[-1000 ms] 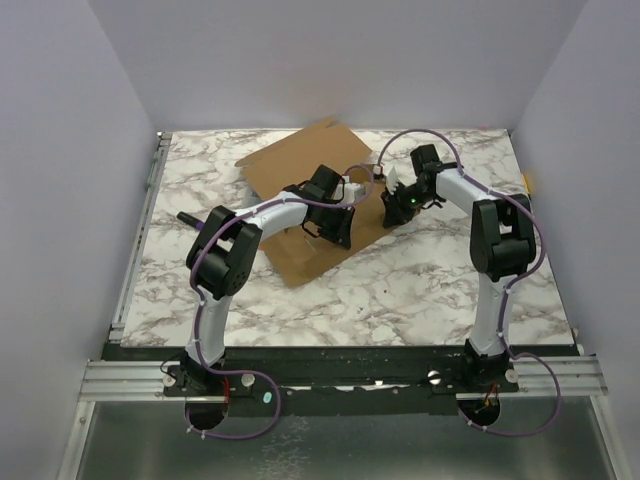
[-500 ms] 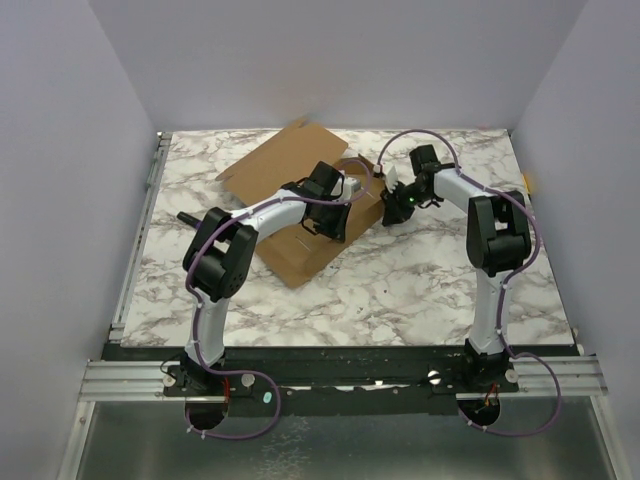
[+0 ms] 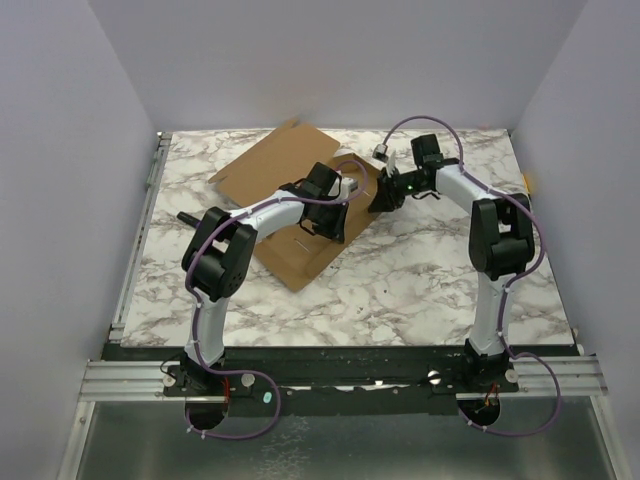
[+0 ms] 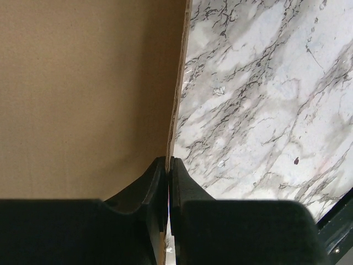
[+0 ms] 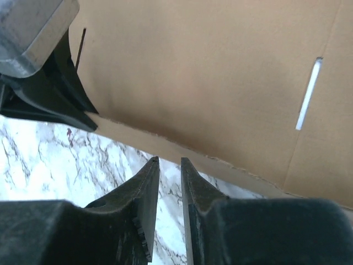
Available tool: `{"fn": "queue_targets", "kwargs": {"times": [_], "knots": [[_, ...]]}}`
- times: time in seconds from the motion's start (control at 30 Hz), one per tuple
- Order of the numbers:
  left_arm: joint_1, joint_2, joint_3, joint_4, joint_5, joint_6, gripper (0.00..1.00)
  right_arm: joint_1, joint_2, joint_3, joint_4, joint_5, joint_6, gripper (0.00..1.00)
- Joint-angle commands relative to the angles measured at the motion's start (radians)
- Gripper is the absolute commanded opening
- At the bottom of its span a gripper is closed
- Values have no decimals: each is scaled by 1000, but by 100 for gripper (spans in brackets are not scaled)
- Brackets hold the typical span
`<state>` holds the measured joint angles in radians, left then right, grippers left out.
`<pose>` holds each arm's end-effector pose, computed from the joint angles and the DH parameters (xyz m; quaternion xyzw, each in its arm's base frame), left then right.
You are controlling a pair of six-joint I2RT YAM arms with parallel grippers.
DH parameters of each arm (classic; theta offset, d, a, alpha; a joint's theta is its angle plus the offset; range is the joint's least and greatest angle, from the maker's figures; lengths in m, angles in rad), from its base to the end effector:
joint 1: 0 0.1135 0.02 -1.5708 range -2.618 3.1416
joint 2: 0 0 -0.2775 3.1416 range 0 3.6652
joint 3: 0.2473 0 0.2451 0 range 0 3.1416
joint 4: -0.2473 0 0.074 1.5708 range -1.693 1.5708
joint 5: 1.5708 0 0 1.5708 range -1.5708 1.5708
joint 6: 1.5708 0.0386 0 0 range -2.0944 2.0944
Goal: Fold the paper box
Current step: Fold the paper box at the center of the board.
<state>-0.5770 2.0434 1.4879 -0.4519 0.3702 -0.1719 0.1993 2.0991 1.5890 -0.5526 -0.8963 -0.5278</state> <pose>0.3600 -0.2510 0.1932 0.2401 0.9146 -0.2645 0.1896 0.4295 0.1175 0.2038 -0.4120 0.7766 0.3767 0.2920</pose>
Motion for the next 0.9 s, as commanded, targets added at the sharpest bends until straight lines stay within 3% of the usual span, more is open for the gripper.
{"fn": "queue_targets", "kwargs": {"times": [0.0,0.67,0.77,0.87], "knots": [[9,10,-37,-7,-24,-20,12,7,29,-3,131,5,133,28],[9,-52,-25,10,-122,-66,34,38,182,71,142,142,154,29],[13,-51,-32,10,-117,-70,25,36,152,59,143,92,150,30],[30,-52,-53,27,-74,-85,6,16,85,21,145,12,187,34]]}}
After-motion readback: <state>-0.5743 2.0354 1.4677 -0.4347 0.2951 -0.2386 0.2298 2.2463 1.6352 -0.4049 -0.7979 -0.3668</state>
